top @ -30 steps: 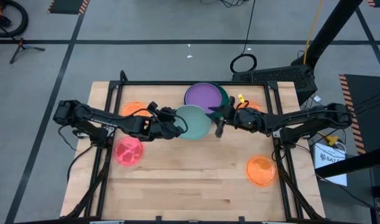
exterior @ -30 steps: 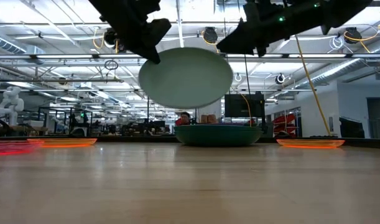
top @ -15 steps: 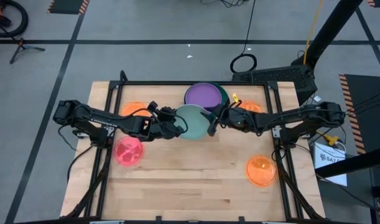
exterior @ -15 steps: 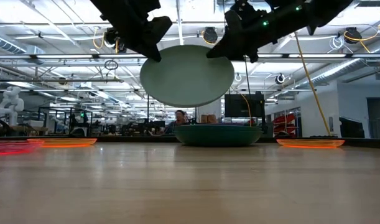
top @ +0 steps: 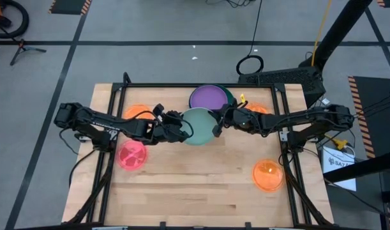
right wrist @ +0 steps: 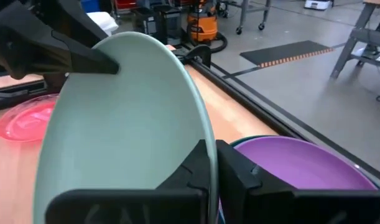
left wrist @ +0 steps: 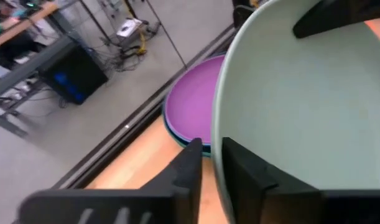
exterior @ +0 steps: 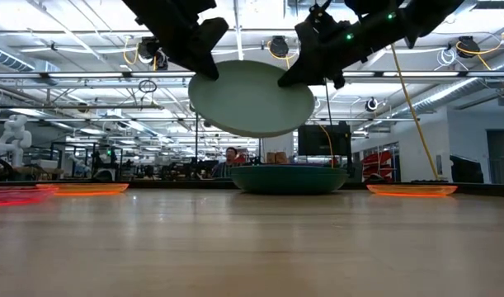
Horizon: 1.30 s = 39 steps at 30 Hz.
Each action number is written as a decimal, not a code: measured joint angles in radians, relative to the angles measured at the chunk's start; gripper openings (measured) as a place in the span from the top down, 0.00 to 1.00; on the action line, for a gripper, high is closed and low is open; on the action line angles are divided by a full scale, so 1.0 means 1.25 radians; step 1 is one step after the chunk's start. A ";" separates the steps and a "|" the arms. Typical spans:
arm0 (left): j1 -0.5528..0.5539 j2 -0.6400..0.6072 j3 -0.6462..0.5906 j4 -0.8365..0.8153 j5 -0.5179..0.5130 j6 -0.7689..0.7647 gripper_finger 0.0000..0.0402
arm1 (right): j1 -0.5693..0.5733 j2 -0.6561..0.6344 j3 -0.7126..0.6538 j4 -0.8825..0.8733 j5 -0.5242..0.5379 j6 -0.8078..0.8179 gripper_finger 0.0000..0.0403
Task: Stack plastic plates
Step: Stack the light blue plate on the violet plate
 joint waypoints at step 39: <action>0.177 -0.156 -0.002 -0.025 0.061 0.305 0.54 | -0.394 0.027 0.297 -0.571 -0.232 0.116 0.99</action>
